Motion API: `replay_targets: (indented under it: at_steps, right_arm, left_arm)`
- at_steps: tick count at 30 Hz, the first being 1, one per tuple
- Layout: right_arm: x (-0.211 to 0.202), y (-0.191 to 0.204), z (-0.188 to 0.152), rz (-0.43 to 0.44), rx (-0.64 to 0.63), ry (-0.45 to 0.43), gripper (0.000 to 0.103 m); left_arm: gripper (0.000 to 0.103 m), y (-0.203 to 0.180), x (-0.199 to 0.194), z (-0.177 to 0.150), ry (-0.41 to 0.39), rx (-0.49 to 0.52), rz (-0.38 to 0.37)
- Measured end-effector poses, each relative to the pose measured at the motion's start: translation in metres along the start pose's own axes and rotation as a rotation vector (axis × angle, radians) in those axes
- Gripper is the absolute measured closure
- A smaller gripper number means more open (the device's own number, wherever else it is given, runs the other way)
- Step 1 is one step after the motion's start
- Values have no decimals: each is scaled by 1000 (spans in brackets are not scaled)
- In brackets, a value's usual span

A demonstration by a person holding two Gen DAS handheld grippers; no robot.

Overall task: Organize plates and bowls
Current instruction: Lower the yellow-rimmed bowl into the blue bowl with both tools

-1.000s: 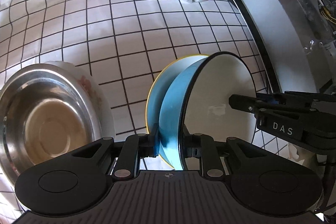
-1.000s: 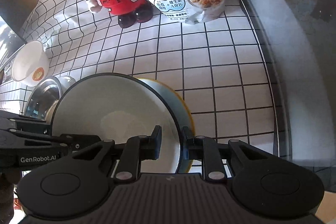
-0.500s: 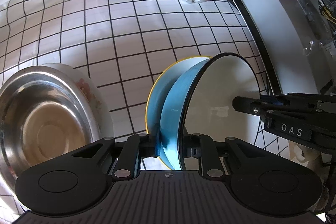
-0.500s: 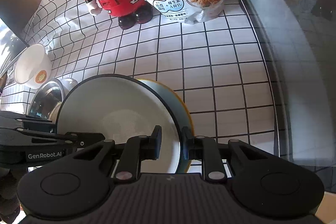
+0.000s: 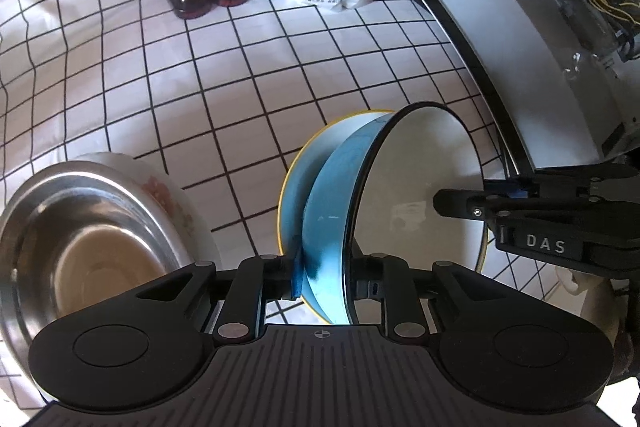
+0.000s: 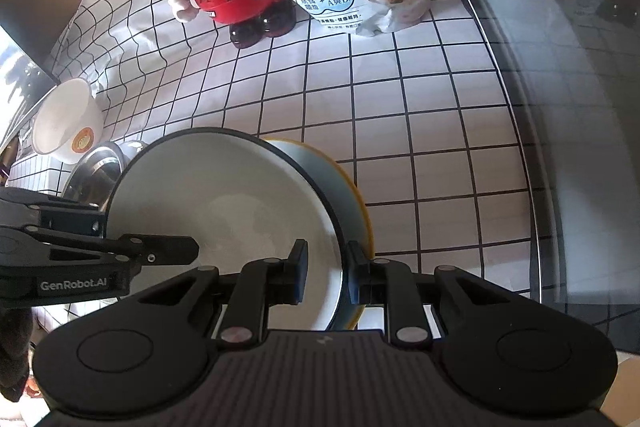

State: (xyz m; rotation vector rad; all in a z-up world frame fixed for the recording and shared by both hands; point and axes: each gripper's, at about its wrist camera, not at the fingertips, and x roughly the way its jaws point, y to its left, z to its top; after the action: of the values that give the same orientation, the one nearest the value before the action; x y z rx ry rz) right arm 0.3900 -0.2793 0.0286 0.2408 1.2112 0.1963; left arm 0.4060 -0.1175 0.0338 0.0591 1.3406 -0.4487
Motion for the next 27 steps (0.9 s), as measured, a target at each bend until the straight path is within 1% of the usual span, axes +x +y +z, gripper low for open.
replay_targets:
  at_steps: [5, 10, 12, 17, 23, 27]
  right_arm:
    - [4, -5, 2, 30, 20, 7, 82]
    - [6, -15, 2, 98, 72, 15, 74]
    - [6, -15, 1, 102, 74, 14, 74]
    - [-2, -9, -2, 61, 45, -18, 73]
    - [-17, 6, -5, -37, -59, -62, 73]
    - [-17, 3, -2, -47, -53, -68, 73]
  left_arm:
    - [78, 2, -1, 1, -1, -21, -5]
    - [79, 3, 1, 2, -21, -29, -12]
    - [79, 3, 2, 3, -29, -27, -15]
    - [78, 0, 6, 2, -32, 5, -21]
    - [74, -6, 23, 1, 0, -2, -38]
    - [72, -10, 27, 3, 0, 5, -32]
